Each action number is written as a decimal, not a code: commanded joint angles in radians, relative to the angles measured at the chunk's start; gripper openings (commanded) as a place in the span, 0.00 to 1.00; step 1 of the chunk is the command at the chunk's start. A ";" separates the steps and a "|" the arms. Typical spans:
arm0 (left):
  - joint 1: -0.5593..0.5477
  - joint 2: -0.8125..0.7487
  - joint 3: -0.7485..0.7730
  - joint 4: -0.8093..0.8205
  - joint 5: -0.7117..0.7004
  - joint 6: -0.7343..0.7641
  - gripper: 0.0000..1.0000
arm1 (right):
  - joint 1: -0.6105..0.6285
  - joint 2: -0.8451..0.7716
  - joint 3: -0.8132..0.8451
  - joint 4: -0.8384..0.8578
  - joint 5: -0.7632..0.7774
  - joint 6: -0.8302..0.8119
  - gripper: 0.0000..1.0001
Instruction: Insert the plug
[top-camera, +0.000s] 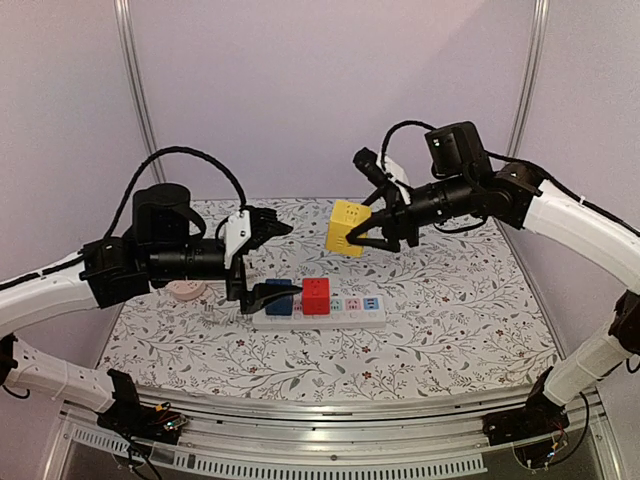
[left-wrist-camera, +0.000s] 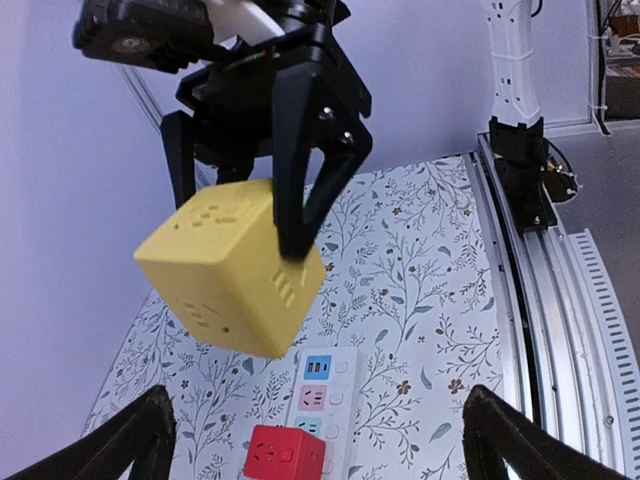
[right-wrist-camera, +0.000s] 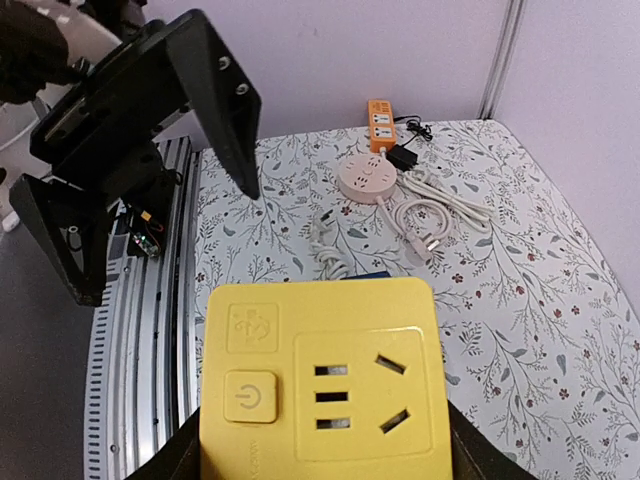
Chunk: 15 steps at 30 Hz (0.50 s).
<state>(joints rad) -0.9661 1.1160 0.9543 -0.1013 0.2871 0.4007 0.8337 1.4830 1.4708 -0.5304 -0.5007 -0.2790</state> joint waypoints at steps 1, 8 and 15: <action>0.070 -0.066 0.064 -0.219 -0.029 0.016 1.00 | -0.155 -0.039 0.116 -0.028 -0.225 0.292 0.00; 0.238 -0.158 0.043 -0.413 -0.121 -0.016 0.99 | -0.186 -0.112 0.107 -0.068 -0.234 0.319 0.00; 0.336 -0.191 -0.051 -0.463 0.009 -0.051 0.99 | -0.187 -0.069 0.034 -0.074 -0.178 0.082 0.00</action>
<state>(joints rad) -0.6693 0.9195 0.9516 -0.4839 0.2230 0.3828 0.6476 1.3685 1.5585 -0.5865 -0.6956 -0.0395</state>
